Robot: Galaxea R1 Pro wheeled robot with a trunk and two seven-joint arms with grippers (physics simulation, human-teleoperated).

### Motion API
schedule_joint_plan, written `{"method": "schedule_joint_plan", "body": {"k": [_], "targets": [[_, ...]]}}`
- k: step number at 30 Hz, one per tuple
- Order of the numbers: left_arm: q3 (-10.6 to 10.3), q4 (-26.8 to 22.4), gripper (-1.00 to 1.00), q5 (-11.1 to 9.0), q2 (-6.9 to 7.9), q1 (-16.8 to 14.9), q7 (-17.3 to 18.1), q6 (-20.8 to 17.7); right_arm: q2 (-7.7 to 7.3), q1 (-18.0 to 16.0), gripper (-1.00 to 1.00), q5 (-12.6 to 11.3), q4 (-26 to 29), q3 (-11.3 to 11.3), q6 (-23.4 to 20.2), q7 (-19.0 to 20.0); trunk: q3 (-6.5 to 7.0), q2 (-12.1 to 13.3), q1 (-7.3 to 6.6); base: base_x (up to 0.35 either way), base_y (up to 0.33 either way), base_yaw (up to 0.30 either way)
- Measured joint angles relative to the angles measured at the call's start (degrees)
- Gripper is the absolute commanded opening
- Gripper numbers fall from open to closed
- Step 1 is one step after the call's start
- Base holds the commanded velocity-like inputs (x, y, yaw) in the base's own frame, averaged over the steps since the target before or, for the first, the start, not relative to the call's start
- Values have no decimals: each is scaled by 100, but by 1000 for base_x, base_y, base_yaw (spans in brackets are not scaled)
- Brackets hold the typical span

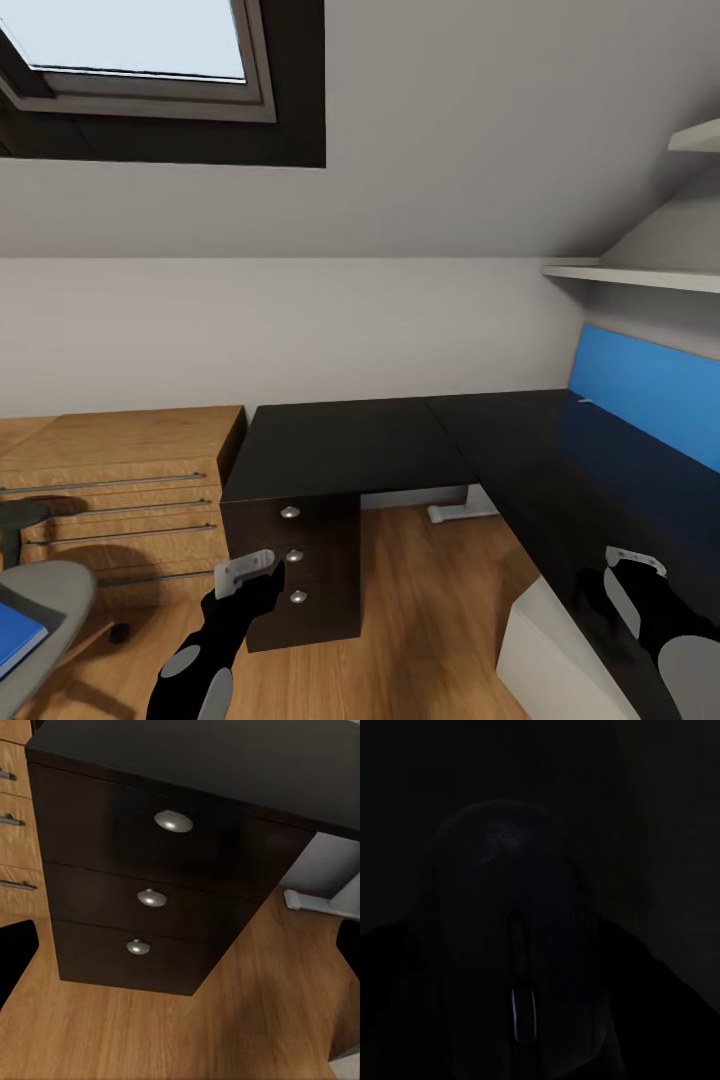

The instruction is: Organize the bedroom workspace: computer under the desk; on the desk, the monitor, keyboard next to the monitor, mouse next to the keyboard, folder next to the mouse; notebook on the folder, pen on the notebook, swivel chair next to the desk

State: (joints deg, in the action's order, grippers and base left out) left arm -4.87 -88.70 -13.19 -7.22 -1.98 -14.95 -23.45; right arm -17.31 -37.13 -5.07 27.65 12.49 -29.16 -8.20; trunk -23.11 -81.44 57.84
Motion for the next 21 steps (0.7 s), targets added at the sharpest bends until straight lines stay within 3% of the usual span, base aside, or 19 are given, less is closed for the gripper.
{"method": "schedule_joint_plan", "body": {"k": [4, 5, 6, 11, 17, 21], "targets": [[2, 1, 100, 0, 0, -1, 0, 0, 52, 4, -100, -7, 144, -8, 0, 10, -1, 1, 1, 0, 0, 0], [3, 82, 100, 0, 16, -1, 0, 6, 405, 20, -100, 1, 832, 15, -27, -17, 16, 41, -20, 0, 0, 0], [3, 87, 100, 2, 17, -1, 0, 6, 525, 24, -100, 6, 1120, 15, -36, -25, 35, 80, -43, 0, 0, 0], [3, 95, 100, 8, 18, -1, 0, 4, 783, 41, -100, 25, 1436, 16, -53, -37, 124, 281, -152, 0, 0, 0], [3, 97, 100, 9, 18, -1, 0, 4, 960, 42, -100, 22, 1528, 13, -57, -39, 232, 521, -284, 0, 0, 0], [-1, 148, 100, 14, 18, -1, 0, 7, 1211, 51, -100, 21, 1771, 18, -68, -46, 304, 682, -372, 0, 0, 4]]}}
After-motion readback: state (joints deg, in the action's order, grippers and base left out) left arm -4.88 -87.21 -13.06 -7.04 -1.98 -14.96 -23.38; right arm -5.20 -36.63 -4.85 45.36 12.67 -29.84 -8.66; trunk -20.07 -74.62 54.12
